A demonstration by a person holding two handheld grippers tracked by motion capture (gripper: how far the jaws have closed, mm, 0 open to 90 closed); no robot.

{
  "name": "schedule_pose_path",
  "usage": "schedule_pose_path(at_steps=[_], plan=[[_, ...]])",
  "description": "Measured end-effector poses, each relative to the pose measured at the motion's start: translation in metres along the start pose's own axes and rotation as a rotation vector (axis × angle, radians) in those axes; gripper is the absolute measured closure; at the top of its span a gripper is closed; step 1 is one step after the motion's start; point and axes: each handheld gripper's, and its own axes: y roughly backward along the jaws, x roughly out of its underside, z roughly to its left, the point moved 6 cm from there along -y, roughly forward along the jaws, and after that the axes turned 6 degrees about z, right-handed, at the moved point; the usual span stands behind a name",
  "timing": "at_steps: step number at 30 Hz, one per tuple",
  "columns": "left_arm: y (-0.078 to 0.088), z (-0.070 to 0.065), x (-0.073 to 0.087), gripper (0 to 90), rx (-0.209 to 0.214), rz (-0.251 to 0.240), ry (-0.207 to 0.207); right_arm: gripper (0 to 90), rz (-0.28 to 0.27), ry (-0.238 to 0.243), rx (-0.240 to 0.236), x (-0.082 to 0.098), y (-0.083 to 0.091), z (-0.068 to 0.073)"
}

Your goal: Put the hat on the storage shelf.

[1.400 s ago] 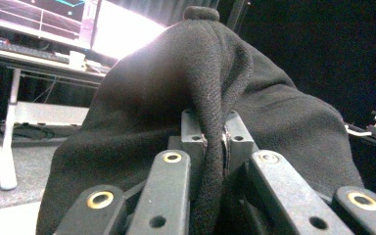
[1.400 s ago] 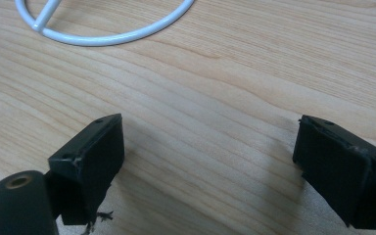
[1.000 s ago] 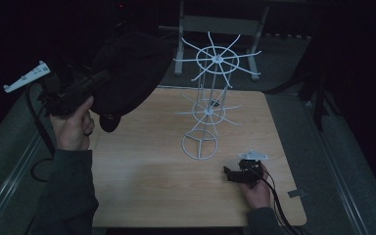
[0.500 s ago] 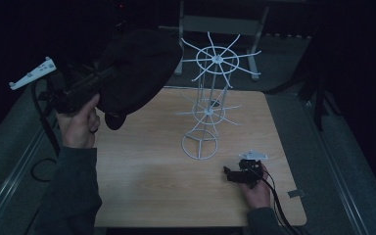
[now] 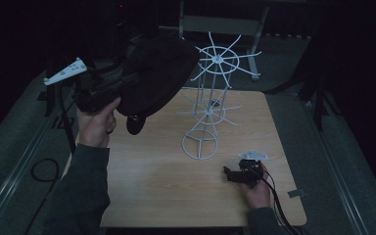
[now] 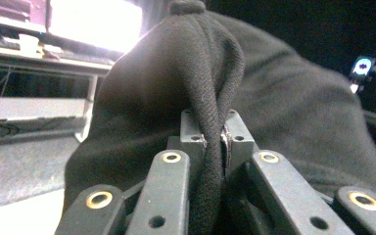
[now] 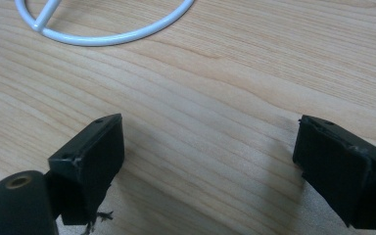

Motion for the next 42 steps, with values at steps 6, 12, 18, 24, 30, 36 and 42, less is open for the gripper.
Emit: schedule_pose_path(at_steps=[6, 12, 18, 24, 30, 36, 42], plan=[[-0.014, -0.002, 0.009, 83.5, -0.001, 0.074, -0.032, 11.5, -0.001, 0.001, 0.001, 0.0, 0.0, 0.0], [-0.019, 0.002, 0.02, 81.2, 0.0, 0.128, -0.034, 11.5, -0.001, 0.001, 0.002, 0.0, 0.0, 0.0], [-0.026, 0.005, 0.033, 75.7, 0.0, 0.215, -0.053, 11.5, 0.0, -0.001, 0.001, 0.0, 0.0, 0.0], [-0.03, 0.003, 0.037, 65.9, 0.018, 0.244, -0.054, 11.5, -0.001, 0.0, 0.001, 0.0, 0.0, 0.0], [-0.029, 0.006, 0.037, 52.7, -0.002, 0.248, -0.043, 11.5, 0.0, 0.0, 0.0, 0.0, 0.0, 0.0], [-0.024, 0.011, 0.035, 46.1, -0.004, 0.234, -0.031, 11.5, 0.0, -0.001, 0.001, 0.0, 0.0, 0.0], [-0.013, 0.018, 0.034, 43.7, -0.002, 0.185, 0.003, 11.5, 0.0, -0.001, 0.001, 0.0, 0.0, 0.0]])
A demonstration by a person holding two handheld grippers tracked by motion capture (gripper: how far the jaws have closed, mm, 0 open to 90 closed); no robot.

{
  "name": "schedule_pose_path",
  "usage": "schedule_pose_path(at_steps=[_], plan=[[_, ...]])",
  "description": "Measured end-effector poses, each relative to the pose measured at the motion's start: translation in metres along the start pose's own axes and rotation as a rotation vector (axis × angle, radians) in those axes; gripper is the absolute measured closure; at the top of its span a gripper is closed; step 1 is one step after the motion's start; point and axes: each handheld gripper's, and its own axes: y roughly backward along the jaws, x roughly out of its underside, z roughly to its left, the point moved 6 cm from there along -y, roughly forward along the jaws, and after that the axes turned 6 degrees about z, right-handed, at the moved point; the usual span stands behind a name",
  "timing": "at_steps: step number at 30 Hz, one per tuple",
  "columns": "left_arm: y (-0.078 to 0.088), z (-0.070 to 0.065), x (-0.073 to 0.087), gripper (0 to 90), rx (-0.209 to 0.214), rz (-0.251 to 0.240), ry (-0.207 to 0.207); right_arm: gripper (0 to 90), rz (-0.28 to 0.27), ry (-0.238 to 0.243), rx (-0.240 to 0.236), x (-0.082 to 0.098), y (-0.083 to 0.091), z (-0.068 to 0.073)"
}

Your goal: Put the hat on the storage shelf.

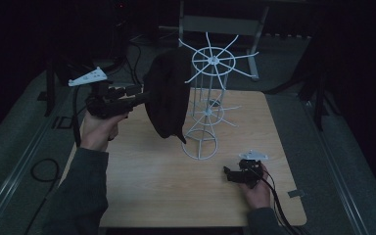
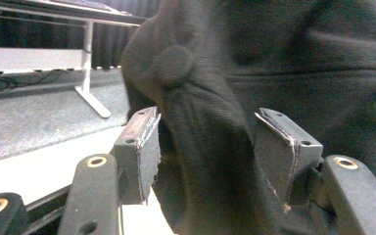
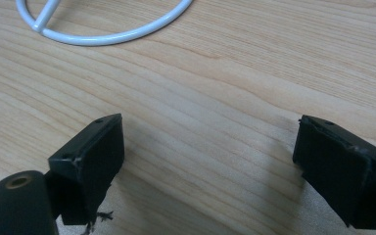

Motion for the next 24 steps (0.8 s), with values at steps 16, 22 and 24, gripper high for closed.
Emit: schedule_pose_path(at_steps=[16, 22, 24], plan=[[0.02, 0.023, 0.02, 44.3, -0.076, 0.002, 0.048, 11.5, 0.0, 0.0, 0.0, 0.0, 0.0, 0.0], [0.022, 0.03, 0.033, 44.8, -0.221, 0.061, 0.014, 11.5, 0.0, 0.0, 0.0, 0.0, 0.0, 0.0], [0.021, 0.031, 0.037, 44.8, -0.262, 0.088, -0.004, 11.5, 0.001, 0.001, 0.0, 0.0, 0.0, 0.0]])
